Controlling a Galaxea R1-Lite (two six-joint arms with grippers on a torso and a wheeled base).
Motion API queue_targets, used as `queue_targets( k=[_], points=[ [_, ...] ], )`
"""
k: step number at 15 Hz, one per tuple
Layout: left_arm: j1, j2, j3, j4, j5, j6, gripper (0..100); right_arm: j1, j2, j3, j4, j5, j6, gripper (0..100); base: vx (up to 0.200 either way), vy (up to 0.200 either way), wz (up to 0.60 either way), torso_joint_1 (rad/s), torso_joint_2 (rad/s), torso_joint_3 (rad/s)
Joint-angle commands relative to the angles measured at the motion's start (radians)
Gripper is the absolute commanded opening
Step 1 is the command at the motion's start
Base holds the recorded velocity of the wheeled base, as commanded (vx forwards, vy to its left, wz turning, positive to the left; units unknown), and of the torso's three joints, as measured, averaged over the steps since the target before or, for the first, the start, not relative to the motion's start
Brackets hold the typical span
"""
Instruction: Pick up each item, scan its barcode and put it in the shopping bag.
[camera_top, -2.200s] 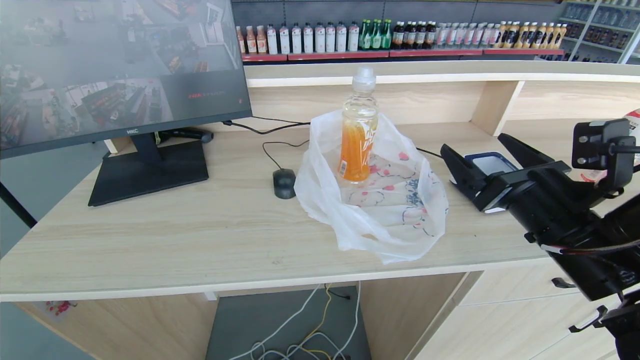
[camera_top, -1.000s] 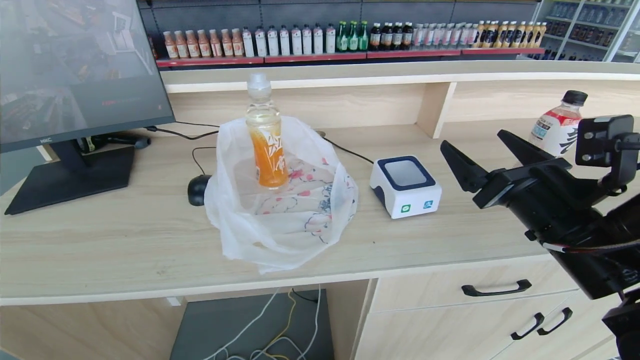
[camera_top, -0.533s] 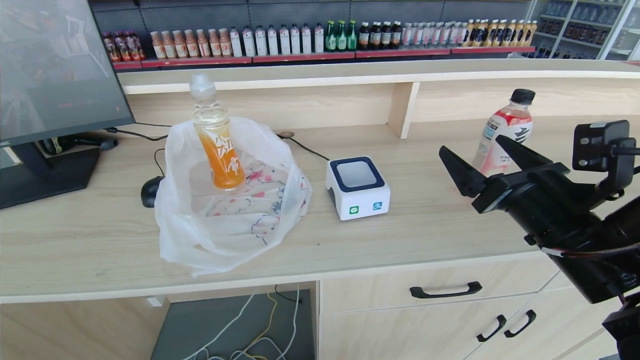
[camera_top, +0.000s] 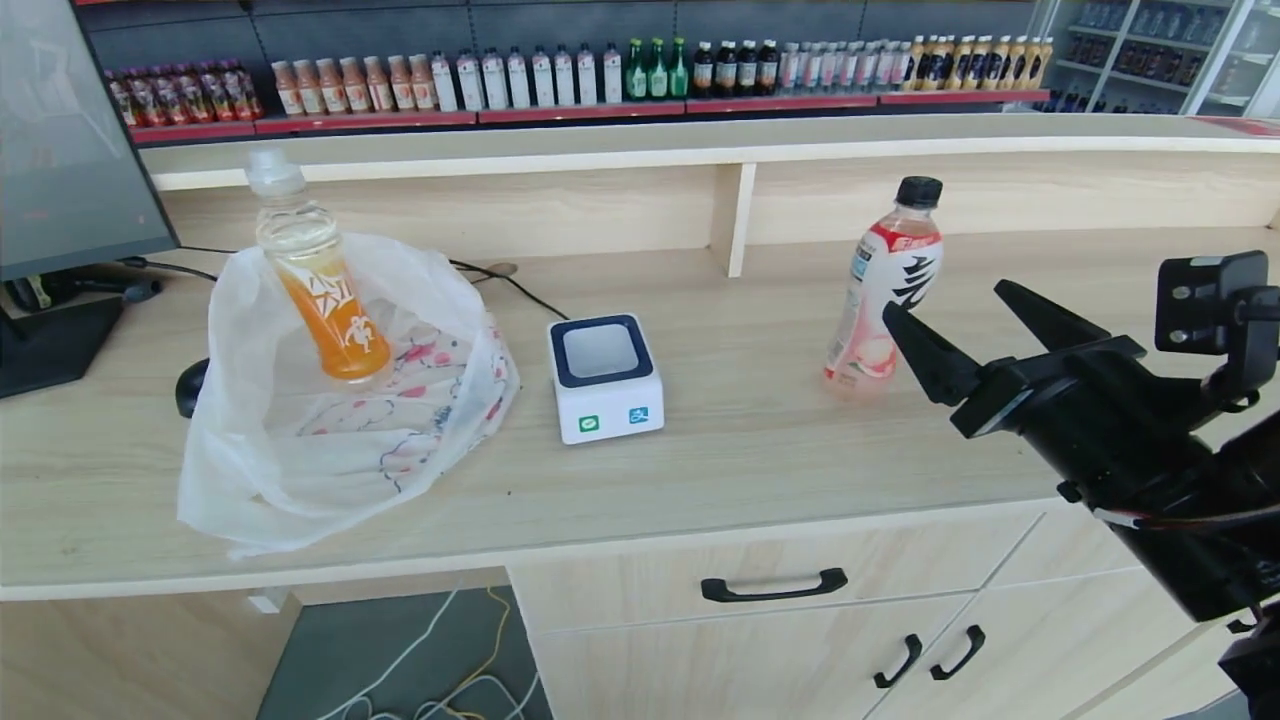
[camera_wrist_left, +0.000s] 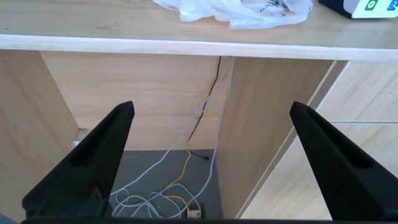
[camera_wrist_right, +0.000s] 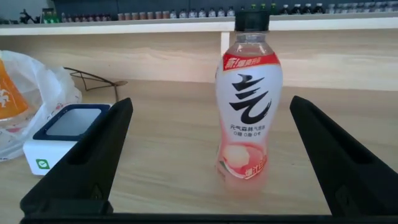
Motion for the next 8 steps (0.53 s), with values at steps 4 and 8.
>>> queue_targets(
  k=[4, 8],
  points=[
    [0.000, 0.000, 0.000, -0.001, 0.000, 0.006, 100, 0.016, 0.071, -0.025, -0.001, 0.000, -0.004, 100, 0.000, -0.100, 0.00, 0.004, 0.00, 0.001],
    [0.000, 0.000, 0.000, -0.001, 0.000, 0.006, 100, 0.043, 0.110, -0.019, -0.001, -0.003, -0.013, 100, 0.000, 0.000, 0.00, 0.000, 0.00, 0.000]
  ],
)
